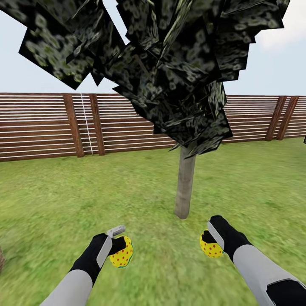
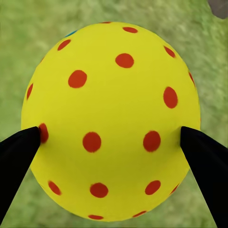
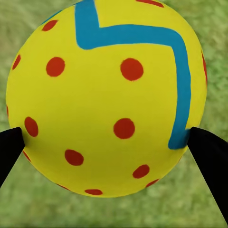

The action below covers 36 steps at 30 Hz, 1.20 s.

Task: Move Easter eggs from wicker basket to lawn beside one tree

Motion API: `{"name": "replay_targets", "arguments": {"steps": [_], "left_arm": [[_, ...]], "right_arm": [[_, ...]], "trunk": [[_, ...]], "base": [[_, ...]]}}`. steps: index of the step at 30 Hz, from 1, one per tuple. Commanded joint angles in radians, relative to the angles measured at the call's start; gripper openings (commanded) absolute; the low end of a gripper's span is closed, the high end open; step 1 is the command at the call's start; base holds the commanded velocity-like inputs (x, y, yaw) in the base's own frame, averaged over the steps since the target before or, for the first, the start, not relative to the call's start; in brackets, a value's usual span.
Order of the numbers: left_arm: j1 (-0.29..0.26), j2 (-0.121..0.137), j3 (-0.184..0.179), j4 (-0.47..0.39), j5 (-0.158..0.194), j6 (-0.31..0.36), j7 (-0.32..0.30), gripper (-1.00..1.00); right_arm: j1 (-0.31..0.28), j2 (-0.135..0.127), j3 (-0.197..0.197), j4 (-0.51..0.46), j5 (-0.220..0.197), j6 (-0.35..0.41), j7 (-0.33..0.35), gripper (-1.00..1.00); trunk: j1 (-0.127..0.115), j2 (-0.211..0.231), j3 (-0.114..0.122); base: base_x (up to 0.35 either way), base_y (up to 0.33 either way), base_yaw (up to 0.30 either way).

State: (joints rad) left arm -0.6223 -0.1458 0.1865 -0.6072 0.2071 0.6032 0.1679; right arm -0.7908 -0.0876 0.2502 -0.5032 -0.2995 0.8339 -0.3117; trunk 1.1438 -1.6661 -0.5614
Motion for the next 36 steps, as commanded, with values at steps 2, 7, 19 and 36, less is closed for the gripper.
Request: {"name": "replay_targets", "arguments": {"steps": [2, 7, 19, 36], "left_arm": [[-0.001, -0.001, 0.004, -0.001, 0.008, 0.004, 0.007, -1.0], [-0.001, -0.001, 0.004, 0.0, 0.006, 0.004, 0.006, -1.0], [-0.001, -0.009, 0.002, 0.027, 0.006, 0.003, 0.005, -1.0], [-0.001, -0.011, 0.002, 0.026, 0.006, 0.003, 0.005, -1.0]], "right_arm": [[-0.001, -0.001, 0.008, -0.001, -0.01, 0.004, -0.007, -1.0], [-0.001, -0.001, 0.009, -0.002, -0.01, 0.004, -0.008, -1.0], [-0.001, -0.001, 0.007, -0.003, -0.01, 0.004, -0.007, -1.0], [-0.001, 0.0, 0.008, -0.003, -0.011, 0.004, -0.008, -1.0]], "trunk": [[0.008, -0.015, -0.007], [0.027, -0.05, -0.023], [0.073, -0.134, -0.061], [0.138, -0.253, -0.114]], "base": [[0.0, 0.0, 0.0], [0.0, 0.0, 0.0], [0.0, 0.0, 0.0], [0.0, 0.0, 0.0]]}}
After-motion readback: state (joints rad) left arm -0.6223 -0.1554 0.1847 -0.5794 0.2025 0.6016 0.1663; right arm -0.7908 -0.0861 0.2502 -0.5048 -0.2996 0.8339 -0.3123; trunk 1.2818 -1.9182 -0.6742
